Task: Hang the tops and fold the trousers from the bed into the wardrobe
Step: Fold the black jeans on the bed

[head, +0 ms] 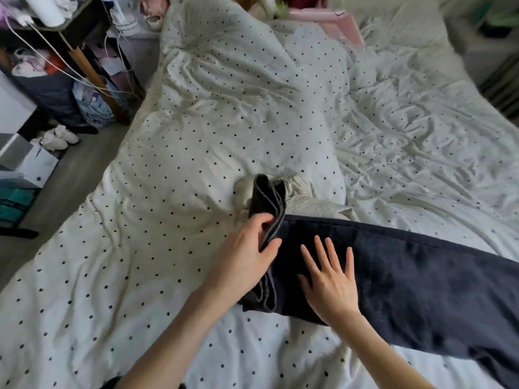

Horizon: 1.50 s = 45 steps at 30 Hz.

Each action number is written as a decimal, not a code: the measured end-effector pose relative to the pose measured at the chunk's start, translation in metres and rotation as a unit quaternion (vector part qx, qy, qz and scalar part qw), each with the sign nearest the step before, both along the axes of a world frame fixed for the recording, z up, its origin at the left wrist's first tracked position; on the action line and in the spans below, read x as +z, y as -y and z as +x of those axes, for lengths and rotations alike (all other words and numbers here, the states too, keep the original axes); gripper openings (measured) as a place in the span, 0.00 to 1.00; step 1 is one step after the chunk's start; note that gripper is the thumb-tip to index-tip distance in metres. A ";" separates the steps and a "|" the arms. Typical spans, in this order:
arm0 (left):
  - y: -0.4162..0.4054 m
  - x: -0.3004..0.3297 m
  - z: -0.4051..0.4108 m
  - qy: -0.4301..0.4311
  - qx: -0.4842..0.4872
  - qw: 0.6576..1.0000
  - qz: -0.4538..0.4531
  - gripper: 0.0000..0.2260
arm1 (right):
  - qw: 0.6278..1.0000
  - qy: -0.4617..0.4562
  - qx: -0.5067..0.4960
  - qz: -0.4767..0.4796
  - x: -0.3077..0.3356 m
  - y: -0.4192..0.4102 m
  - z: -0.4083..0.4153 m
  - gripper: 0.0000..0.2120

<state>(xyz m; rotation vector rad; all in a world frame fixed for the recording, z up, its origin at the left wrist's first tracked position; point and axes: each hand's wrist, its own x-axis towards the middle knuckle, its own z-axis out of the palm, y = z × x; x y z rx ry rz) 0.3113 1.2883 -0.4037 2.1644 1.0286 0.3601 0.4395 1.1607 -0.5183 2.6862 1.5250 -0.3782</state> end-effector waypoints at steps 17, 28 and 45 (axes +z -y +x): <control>0.048 -0.152 -0.049 -0.235 -0.250 0.907 0.244 0.23 | 0.990 0.035 0.072 0.119 -0.011 -0.022 0.009 0.24; 0.042 -0.160 -0.064 -0.027 -0.138 0.985 0.097 0.19 | 0.991 0.094 -0.004 0.099 -0.027 -0.013 0.012 0.28; 0.010 -0.115 -0.014 -0.019 0.134 0.955 -0.264 0.11 | 0.995 0.059 0.075 0.017 -0.043 0.020 0.009 0.27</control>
